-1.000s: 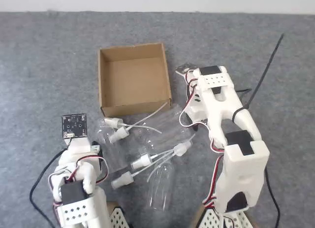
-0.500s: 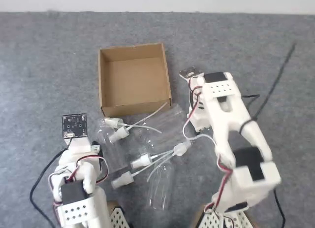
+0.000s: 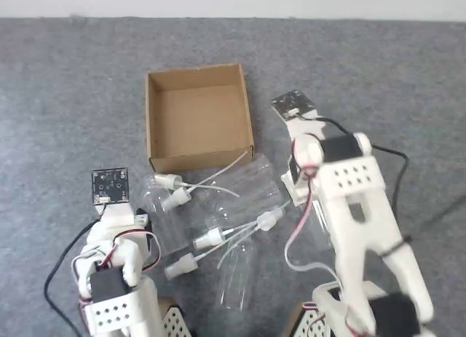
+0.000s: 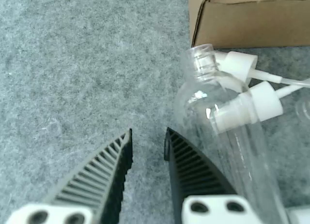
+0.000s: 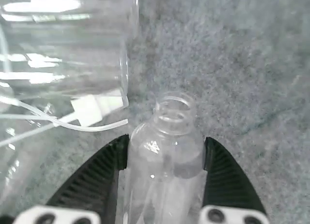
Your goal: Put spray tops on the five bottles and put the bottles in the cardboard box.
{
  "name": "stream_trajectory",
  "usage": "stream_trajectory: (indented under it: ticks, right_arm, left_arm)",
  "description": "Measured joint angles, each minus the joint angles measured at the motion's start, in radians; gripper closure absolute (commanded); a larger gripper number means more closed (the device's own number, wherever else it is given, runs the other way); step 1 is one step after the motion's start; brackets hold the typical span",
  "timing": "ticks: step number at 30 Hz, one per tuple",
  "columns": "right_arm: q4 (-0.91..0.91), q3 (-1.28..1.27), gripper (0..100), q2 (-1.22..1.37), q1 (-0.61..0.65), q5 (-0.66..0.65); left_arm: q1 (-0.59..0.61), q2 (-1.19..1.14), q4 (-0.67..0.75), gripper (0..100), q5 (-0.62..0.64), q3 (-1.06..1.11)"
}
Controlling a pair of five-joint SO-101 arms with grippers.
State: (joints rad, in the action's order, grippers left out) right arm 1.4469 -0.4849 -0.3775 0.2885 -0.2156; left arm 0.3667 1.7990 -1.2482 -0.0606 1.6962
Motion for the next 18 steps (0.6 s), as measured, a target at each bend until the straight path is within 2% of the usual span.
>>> stream_trajectory:
  ticks: [5,18]
  right_arm:
    - [-0.063,-0.097,86.7,-0.181,0.002,0.046]
    - [-0.249,-0.327,86.7,-0.514,0.005,0.052]
  left_arm:
    - [0.0,0.0,0.0,89,0.0,0.0]
    - [0.0,0.0,0.0,89,0.0,0.0]
